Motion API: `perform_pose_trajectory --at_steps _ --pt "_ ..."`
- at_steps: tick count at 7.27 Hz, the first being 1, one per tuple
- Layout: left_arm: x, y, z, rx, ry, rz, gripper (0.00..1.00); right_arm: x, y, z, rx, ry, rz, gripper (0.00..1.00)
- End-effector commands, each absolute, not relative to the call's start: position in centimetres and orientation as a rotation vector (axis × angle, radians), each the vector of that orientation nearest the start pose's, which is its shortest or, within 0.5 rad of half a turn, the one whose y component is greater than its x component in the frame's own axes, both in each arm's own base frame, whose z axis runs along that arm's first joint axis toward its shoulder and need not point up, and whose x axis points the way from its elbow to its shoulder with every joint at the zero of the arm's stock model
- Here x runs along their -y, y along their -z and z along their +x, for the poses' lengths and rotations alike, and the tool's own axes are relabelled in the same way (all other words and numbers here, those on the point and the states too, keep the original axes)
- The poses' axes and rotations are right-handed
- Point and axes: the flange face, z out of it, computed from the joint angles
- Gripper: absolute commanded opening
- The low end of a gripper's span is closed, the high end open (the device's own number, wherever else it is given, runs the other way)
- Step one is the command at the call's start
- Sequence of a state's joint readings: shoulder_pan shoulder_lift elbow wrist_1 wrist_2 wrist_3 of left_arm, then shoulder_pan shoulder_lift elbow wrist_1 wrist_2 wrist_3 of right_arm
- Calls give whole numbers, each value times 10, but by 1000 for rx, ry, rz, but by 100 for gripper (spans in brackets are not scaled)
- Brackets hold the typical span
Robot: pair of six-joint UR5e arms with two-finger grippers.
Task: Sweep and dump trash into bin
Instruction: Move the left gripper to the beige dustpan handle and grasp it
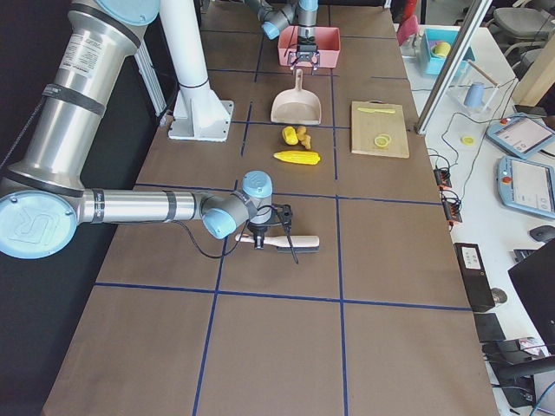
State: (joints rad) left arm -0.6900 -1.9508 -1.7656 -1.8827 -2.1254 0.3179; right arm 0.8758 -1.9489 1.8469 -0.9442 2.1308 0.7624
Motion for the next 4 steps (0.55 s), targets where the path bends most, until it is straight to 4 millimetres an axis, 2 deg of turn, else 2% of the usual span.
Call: perform_pose_trajectory --at_steps 1,2,4 --pt "429 -332 458 -740 -1383 712 100 329 -621 -169 746 82 17 0" --pt "424 -331 464 -741 -1393 711 100 328 -623 -169 745 81 13 0" --pt "428 -336 470 -735 -1394 696 99 328 -623 -169 744 81 14 0"
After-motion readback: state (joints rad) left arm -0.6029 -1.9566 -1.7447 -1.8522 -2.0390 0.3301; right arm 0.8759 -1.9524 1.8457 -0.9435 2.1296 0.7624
